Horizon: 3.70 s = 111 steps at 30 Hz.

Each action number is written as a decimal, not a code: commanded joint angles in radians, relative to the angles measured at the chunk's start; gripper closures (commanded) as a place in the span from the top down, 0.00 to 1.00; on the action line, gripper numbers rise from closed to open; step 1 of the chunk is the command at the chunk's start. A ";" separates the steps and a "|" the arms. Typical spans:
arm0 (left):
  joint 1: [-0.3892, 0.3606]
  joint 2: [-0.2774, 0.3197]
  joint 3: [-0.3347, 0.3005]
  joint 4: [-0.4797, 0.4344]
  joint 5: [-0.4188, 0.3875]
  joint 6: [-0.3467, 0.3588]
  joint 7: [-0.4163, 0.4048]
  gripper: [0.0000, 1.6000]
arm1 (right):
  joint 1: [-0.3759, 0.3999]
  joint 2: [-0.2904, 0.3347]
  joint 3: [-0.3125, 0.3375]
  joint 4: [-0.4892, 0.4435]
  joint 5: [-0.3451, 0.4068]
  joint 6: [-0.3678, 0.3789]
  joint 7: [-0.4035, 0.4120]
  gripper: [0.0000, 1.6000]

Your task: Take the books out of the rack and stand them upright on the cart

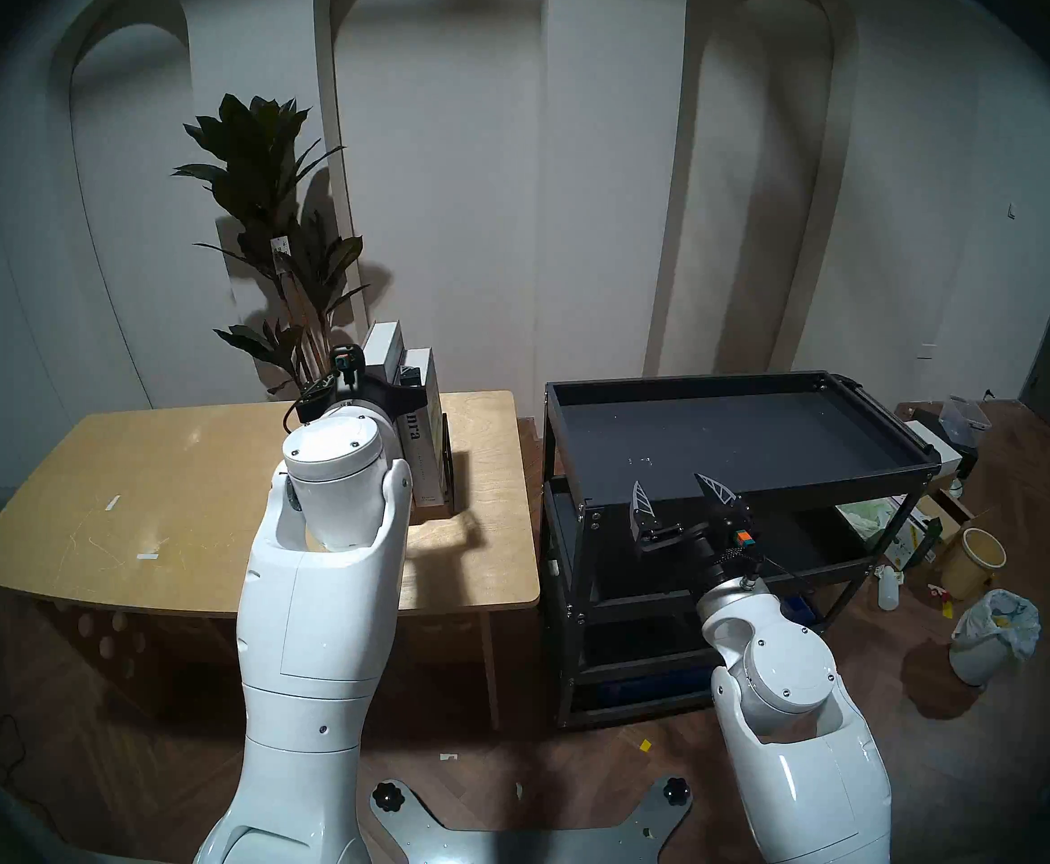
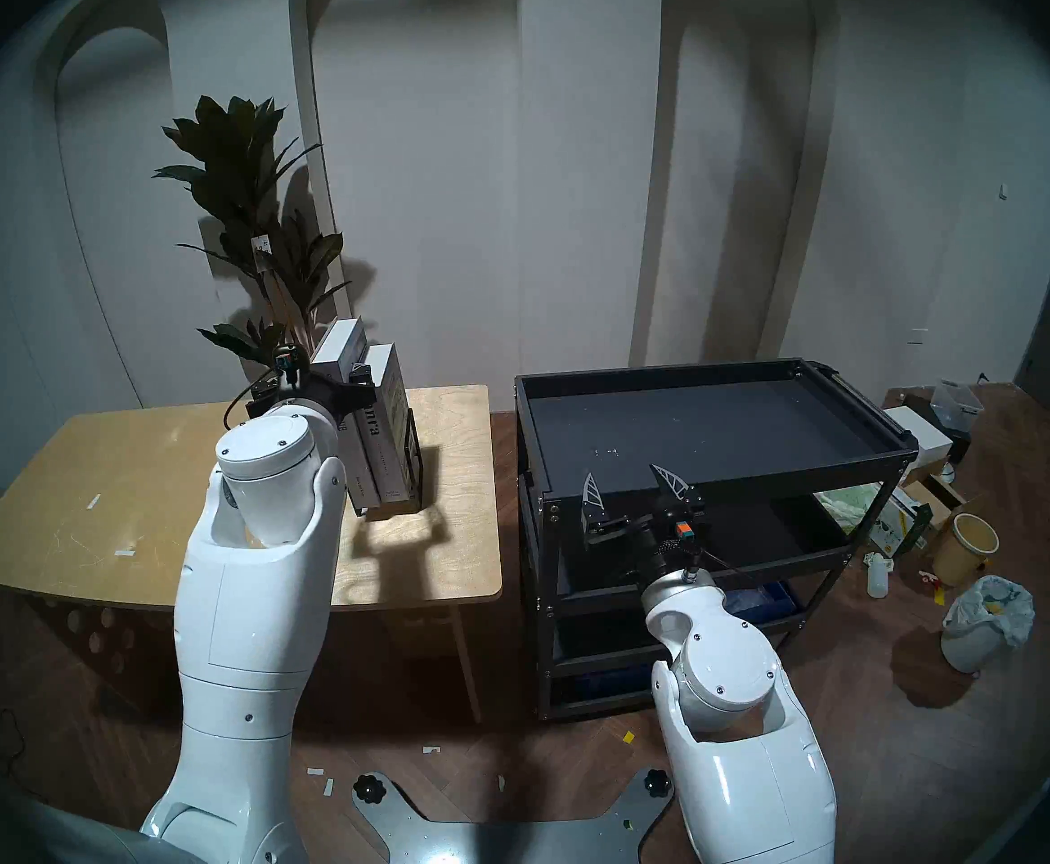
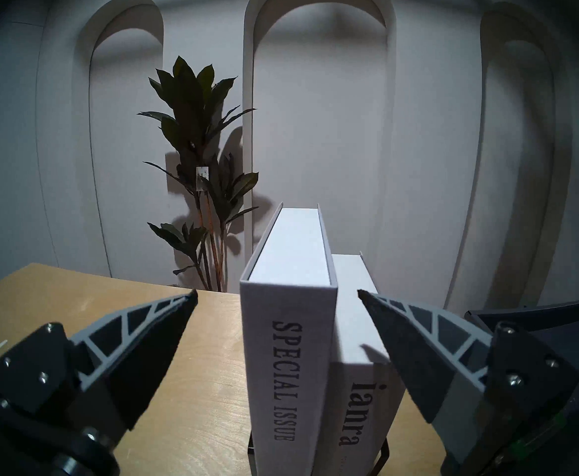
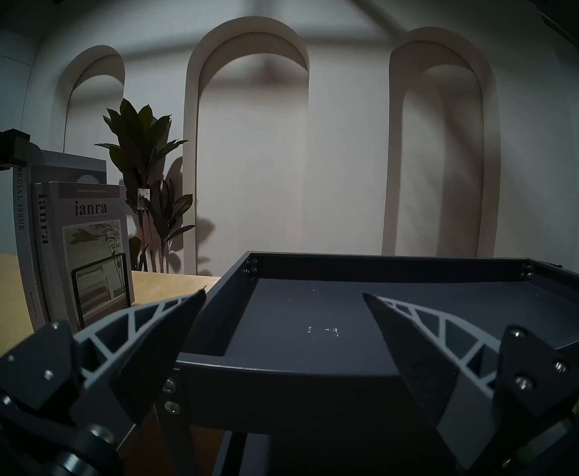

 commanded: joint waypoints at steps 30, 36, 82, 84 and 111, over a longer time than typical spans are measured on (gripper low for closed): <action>-0.127 0.053 -0.024 0.173 -0.049 -0.146 -0.089 1.00 | 0.001 -0.004 -0.036 -0.027 -0.063 -0.010 -0.050 1.00; -0.119 0.055 -0.031 0.179 -0.049 -0.176 -0.092 1.00 | 0.002 -0.005 -0.046 -0.024 -0.070 -0.010 -0.057 1.00; -0.117 0.054 -0.012 0.154 -0.035 -0.212 -0.082 0.00 | 0.022 0.001 -0.052 0.010 -0.073 -0.023 -0.073 1.00; -0.115 0.056 -0.007 0.141 -0.024 -0.210 -0.070 0.00 | 0.024 0.001 -0.050 0.012 -0.070 -0.026 -0.070 1.00; -0.134 0.086 0.042 -0.180 0.035 -0.081 -0.002 0.00 | 0.037 -0.008 -0.038 0.015 -0.015 -0.025 -0.025 1.00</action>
